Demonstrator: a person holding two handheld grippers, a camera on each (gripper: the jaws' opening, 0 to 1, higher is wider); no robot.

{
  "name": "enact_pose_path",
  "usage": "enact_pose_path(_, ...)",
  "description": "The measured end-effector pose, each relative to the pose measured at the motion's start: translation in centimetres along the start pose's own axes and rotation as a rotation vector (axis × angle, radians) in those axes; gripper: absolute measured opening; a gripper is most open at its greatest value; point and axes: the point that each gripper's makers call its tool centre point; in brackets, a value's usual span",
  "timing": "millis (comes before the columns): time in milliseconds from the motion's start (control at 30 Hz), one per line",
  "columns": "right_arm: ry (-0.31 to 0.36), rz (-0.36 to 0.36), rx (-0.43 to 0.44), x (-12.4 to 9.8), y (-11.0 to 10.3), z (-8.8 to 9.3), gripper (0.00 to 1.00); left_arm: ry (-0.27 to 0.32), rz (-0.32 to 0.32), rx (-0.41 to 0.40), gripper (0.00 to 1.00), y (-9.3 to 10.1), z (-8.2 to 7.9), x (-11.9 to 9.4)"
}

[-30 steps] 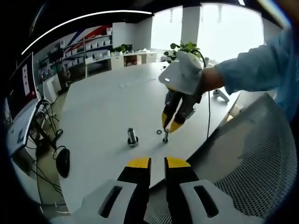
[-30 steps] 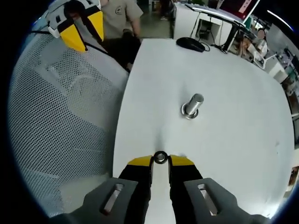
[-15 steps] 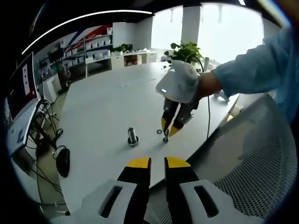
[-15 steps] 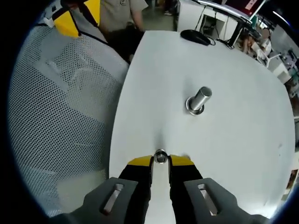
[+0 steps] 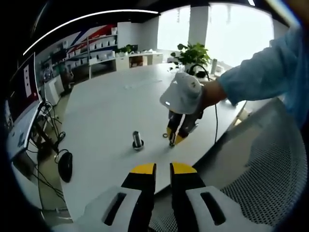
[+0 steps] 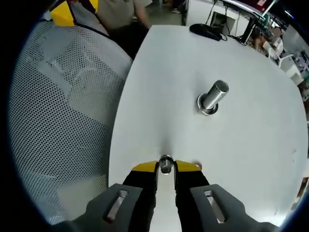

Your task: Place the washer onto the threaded stud by aligning its center hole with the stud, sliding it down to the base, and recovering from edge contact or off-axis alignment until the washer reaches the visible bottom stop.

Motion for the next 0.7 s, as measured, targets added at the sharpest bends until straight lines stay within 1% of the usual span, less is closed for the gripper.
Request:
enact_pose_path(233, -0.007, -0.007, -0.005, 0.63, 0.02, 0.1, 0.15, -0.008, 0.0, -0.001, 0.09, -0.04, 0.13, 0.03)
enact_pose_path(467, -0.002, -0.017, -0.006, 0.71, 0.04, -0.17, 0.15, -0.014, 0.003, -0.005, 0.09, -0.07, 0.23, 0.09)
enact_pose_path(600, -0.008, -0.017, -0.008, 0.63, 0.07, -0.07, 0.2, -0.017, 0.005, -0.004, 0.09, -0.03, 0.26, 0.09)
enact_pose_path(700, -0.011, -0.016, -0.012, 0.43, 0.14, 0.14, 0.22, -0.019, 0.007, -0.003, 0.09, 0.02, 0.25, 0.12)
Point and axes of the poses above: the point that each gripper's makers call its tool centre point, and the gripper's own axes: x roughly forward along the fingers, y roughly to its right, z roughly out of its underside, and after that the axes turned 3 degrees about z, right-handed
